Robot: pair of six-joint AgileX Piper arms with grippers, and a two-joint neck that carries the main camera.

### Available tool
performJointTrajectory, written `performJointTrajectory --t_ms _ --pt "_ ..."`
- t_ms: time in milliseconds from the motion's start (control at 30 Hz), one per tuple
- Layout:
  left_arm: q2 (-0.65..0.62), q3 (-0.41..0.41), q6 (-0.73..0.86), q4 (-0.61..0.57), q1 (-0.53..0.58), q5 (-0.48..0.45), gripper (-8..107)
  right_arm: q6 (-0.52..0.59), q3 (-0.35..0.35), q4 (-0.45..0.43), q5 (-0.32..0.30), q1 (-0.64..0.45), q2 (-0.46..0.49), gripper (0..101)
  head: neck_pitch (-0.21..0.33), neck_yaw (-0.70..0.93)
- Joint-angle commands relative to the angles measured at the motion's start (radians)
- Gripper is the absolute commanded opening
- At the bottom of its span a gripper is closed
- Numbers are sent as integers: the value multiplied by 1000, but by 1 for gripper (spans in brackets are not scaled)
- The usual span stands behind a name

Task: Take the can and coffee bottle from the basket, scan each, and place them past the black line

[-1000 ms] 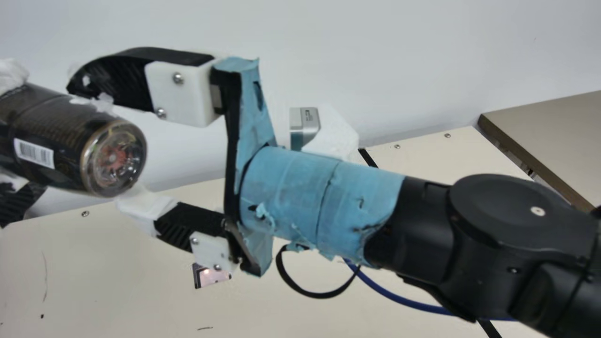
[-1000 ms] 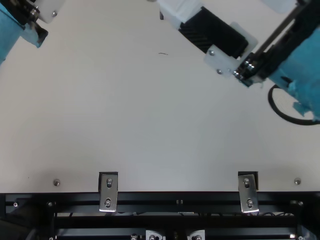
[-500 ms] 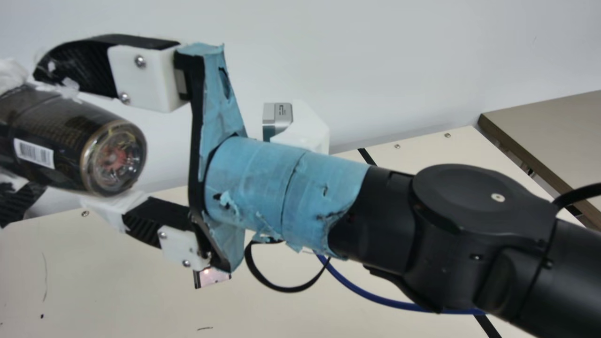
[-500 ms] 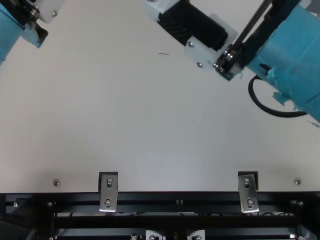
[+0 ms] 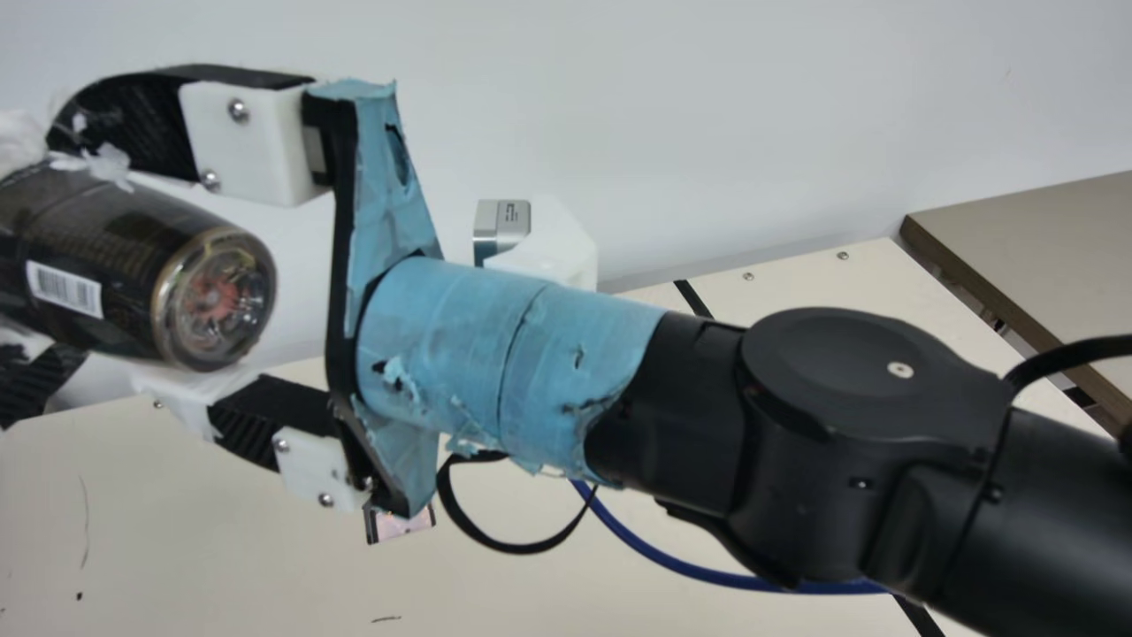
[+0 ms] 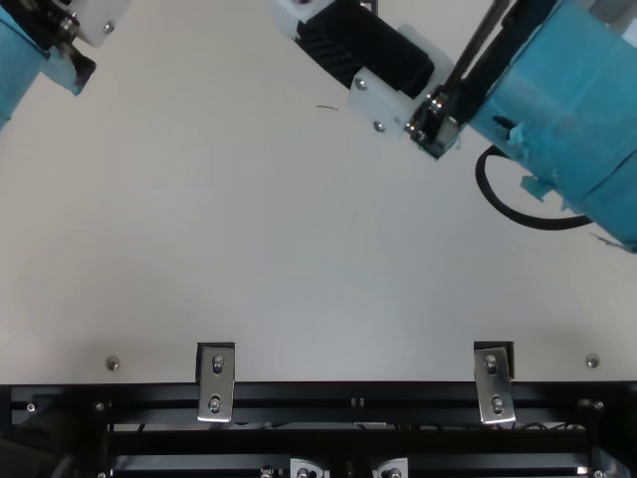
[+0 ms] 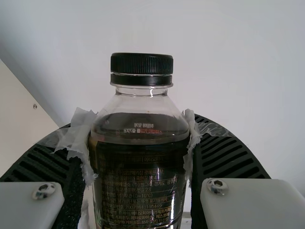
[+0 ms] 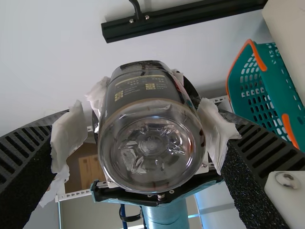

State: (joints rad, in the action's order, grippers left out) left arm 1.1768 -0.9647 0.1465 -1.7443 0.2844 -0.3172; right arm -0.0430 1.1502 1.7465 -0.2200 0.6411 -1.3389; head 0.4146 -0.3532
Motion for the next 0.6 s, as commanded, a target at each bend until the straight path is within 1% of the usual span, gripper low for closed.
performJointTrajectory --t_ms 0,133,167,567 --pt "0 0 0 0 0 0 10 0 0 0 0 0 0 101 19 -6" --pt "0 0 0 0 0 0 10 0 0 0 0 0 0 101 19 -6" --pt "0 0 0 0 0 0 10 0 0 0 0 0 0 0 19 -6" --pt "0 0 0 -2 0 0 10 1 0 -5 1 0 0 0 19 -6"
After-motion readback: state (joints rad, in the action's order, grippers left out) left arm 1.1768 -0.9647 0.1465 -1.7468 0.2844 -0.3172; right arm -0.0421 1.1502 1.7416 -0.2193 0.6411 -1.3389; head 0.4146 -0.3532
